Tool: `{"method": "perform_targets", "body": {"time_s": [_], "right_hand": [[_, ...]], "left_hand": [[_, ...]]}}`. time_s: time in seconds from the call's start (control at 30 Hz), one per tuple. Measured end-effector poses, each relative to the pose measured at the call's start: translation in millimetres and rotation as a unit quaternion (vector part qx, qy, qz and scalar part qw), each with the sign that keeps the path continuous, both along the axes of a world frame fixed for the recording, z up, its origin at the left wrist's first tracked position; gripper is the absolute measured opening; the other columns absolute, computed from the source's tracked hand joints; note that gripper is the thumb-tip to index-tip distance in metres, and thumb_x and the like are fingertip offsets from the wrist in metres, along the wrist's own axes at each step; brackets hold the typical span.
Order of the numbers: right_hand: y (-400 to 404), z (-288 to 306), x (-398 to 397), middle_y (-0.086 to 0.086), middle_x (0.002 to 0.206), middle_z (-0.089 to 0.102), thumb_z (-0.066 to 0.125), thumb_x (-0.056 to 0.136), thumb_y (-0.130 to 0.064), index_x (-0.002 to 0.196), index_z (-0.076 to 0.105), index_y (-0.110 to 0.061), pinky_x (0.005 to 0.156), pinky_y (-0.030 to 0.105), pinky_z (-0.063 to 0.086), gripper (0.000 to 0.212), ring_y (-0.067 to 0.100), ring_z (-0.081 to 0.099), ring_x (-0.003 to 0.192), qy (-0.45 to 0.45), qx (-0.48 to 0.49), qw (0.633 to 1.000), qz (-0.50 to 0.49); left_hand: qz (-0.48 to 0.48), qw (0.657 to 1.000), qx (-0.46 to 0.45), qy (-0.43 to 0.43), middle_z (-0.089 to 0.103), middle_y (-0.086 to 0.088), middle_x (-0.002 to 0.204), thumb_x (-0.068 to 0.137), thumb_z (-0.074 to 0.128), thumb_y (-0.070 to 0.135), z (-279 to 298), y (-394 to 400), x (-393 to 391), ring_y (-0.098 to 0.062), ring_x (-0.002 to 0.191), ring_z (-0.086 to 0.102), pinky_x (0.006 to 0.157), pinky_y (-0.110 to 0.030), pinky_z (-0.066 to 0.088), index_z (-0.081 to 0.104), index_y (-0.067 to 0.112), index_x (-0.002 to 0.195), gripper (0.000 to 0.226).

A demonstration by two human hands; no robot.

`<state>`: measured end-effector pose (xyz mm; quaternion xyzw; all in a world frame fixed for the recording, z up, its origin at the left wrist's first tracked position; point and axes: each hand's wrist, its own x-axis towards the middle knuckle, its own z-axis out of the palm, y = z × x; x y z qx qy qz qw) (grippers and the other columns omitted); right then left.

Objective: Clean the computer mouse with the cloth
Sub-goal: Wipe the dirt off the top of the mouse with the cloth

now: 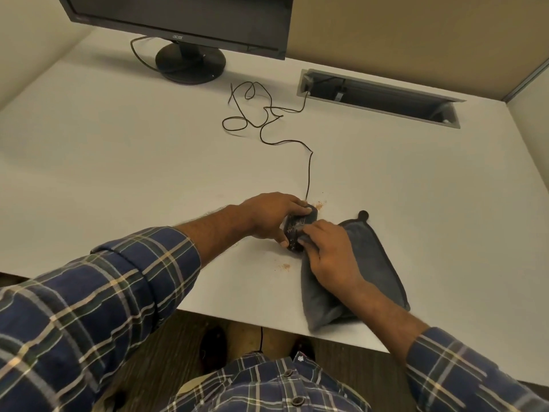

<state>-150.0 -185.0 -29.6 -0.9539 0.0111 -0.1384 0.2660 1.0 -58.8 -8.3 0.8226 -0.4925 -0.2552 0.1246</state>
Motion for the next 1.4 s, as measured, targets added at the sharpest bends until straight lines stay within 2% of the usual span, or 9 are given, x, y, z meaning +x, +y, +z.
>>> {"method": "perform_targets", "body": {"time_s": [0.17, 0.37, 0.63, 0.73, 0.83, 1.0, 1.2, 1.3, 1.4], "right_hand": [[-12, 4, -2, 0.006, 0.087, 0.066, 0.064, 0.087, -0.011, 0.099, 0.07, -0.005, 0.071, 0.035, 0.046, 0.015, 0.022, 0.057, 0.077, 0.01, -0.06, 0.996, 0.067], [-12, 4, 17, 0.006, 0.091, 0.066, 0.061, 0.089, -0.008, 0.105, 0.07, -0.009, 0.079, 0.03, 0.043, 0.019, 0.02, 0.057, 0.084, 0.006, 0.021, 0.998, -0.052], [3, -10, -23, 0.005, 0.087, 0.065, 0.06, 0.09, -0.015, 0.097, 0.071, -0.009, 0.074, 0.037, 0.047, 0.014, 0.023, 0.058, 0.079, 0.026, -0.079, 0.99, 0.113], [-11, 1, -6, -0.003, 0.093, 0.065, 0.058, 0.09, -0.015, 0.1, 0.068, -0.013, 0.081, 0.026, 0.043, 0.015, 0.011, 0.056, 0.085, -0.05, 0.036, 0.998, 0.004], [-20, 7, 19, 0.003, 0.094, 0.067, 0.061, 0.088, -0.006, 0.101, 0.07, -0.01, 0.084, 0.032, 0.048, 0.016, 0.015, 0.059, 0.088, -0.057, 0.081, 0.99, -0.1], [0, -10, -2, 0.007, 0.097, 0.066, 0.06, 0.087, -0.007, 0.105, 0.069, -0.005, 0.084, 0.026, 0.041, 0.02, 0.019, 0.057, 0.088, -0.031, 0.005, 0.999, -0.019], [-3, -16, -20, 0.007, 0.096, 0.068, 0.066, 0.085, -0.009, 0.104, 0.071, -0.006, 0.08, 0.034, 0.046, 0.02, 0.022, 0.06, 0.086, -0.009, -0.052, 0.995, 0.085], [-13, -12, -22, -0.001, 0.097, 0.068, 0.065, 0.086, -0.01, 0.102, 0.072, -0.012, 0.083, 0.022, 0.043, 0.018, 0.008, 0.058, 0.089, -0.002, 0.031, 0.994, 0.104], [-30, -5, 3, -0.005, 0.099, 0.068, 0.062, 0.09, -0.012, 0.103, 0.07, -0.013, 0.087, 0.017, 0.045, 0.016, 0.006, 0.06, 0.095, -0.051, 0.167, 0.982, -0.07]], "left_hand": [[-0.007, 1.0, 0.004, -0.007, 0.031, 0.008, 0.157, 0.069, 0.084, 0.031, 1, -2, -2, -0.014, 0.142, 0.03, 0.113, -0.036, 0.03, 0.035, 0.028, 0.149, 0.094], [0.001, 1.0, -0.005, 0.008, 0.033, 0.009, 0.156, 0.069, 0.084, 0.026, 2, 0, -2, -0.015, 0.141, 0.032, 0.11, -0.035, 0.031, 0.038, 0.031, 0.148, 0.092], [-0.001, 1.0, 0.003, 0.003, 0.028, 0.009, 0.158, 0.071, 0.083, 0.028, 1, -1, -3, -0.013, 0.143, 0.028, 0.113, -0.035, 0.029, 0.033, 0.027, 0.15, 0.094], [0.004, 1.0, -0.007, 0.008, 0.031, 0.008, 0.157, 0.07, 0.084, 0.026, 3, 0, -2, -0.014, 0.142, 0.03, 0.113, -0.035, 0.029, 0.036, 0.027, 0.149, 0.093], [0.006, 1.0, -0.01, 0.014, 0.034, 0.007, 0.156, 0.069, 0.084, 0.024, 2, 1, -3, -0.017, 0.141, 0.033, 0.112, -0.037, 0.031, 0.038, 0.028, 0.148, 0.091], [0.002, 1.0, -0.001, 0.007, 0.029, 0.009, 0.158, 0.07, 0.084, 0.027, 0, 0, -1, -0.014, 0.142, 0.03, 0.114, -0.037, 0.03, 0.034, 0.027, 0.15, 0.094], [-0.004, 1.0, 0.003, -0.001, 0.028, 0.009, 0.158, 0.07, 0.084, 0.029, 0, 1, -3, -0.013, 0.143, 0.028, 0.114, -0.037, 0.029, 0.033, 0.025, 0.15, 0.095], [0.001, 1.0, -0.001, 0.006, 0.029, 0.009, 0.158, 0.07, 0.084, 0.027, 1, 0, -3, -0.014, 0.143, 0.029, 0.114, -0.038, 0.03, 0.034, 0.025, 0.15, 0.094], [0.011, 1.0, -0.009, 0.021, 0.03, 0.009, 0.157, 0.069, 0.085, 0.024, 0, 1, -3, -0.014, 0.142, 0.031, 0.114, -0.038, 0.029, 0.035, 0.025, 0.15, 0.095]]}}
